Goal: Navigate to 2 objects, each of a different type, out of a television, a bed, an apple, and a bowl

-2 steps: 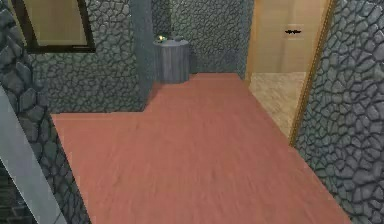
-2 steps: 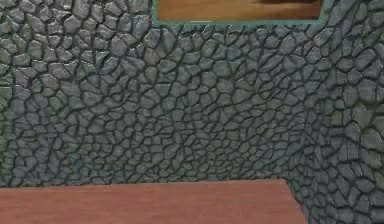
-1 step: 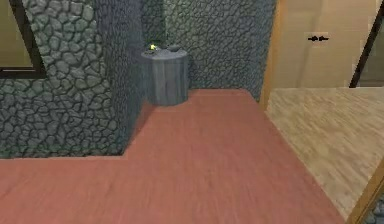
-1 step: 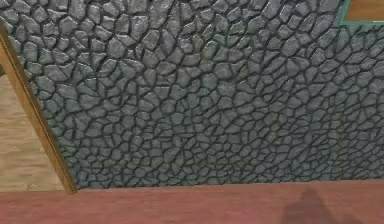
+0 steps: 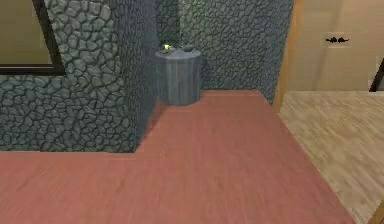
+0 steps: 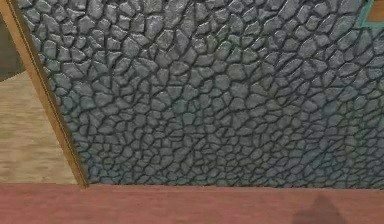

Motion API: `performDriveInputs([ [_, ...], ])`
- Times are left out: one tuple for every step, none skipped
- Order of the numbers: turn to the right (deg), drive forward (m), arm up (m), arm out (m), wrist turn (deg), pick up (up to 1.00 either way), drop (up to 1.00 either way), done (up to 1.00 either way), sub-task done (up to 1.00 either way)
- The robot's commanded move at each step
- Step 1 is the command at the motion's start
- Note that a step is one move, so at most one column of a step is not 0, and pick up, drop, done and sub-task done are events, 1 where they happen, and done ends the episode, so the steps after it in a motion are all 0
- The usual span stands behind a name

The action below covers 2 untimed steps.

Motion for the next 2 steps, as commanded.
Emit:
performDriveInputs([
  [0.0,1.00,0.00,0.00,0.0,0.00,0.00,0.00,0.00],
  [0.0,1.00,0.00,0.00,0.0,0.00,0.00,0.00,0.00],
])
